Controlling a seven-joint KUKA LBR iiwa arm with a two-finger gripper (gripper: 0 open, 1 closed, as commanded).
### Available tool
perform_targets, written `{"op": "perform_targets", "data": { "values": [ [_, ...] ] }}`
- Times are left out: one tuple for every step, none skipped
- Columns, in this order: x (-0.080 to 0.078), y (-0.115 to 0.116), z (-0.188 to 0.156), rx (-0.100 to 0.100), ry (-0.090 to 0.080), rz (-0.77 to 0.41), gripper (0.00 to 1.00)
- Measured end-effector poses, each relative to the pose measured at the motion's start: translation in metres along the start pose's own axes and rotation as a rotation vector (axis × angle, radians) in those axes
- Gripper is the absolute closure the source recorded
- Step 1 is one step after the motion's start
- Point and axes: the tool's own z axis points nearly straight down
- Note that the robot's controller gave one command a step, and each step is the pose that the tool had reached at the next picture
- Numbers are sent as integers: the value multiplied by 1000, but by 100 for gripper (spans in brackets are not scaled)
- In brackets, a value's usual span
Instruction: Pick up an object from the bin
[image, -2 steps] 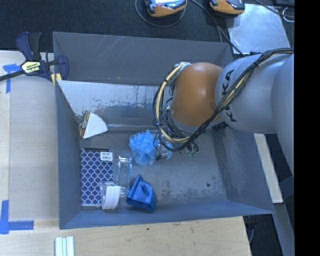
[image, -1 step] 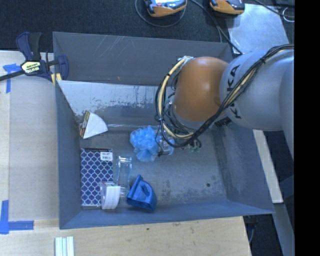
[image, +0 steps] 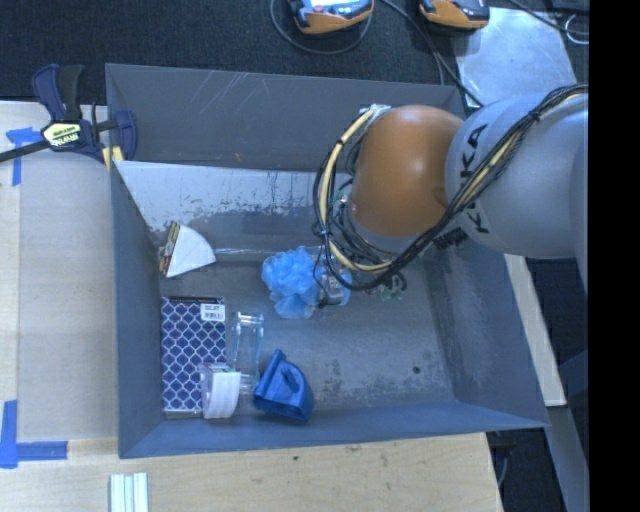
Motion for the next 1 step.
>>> {"op": "perform_targets", "data": {
  "values": [
    [0, 0, -7, 0, -2, 0, 100]
  ]
}}
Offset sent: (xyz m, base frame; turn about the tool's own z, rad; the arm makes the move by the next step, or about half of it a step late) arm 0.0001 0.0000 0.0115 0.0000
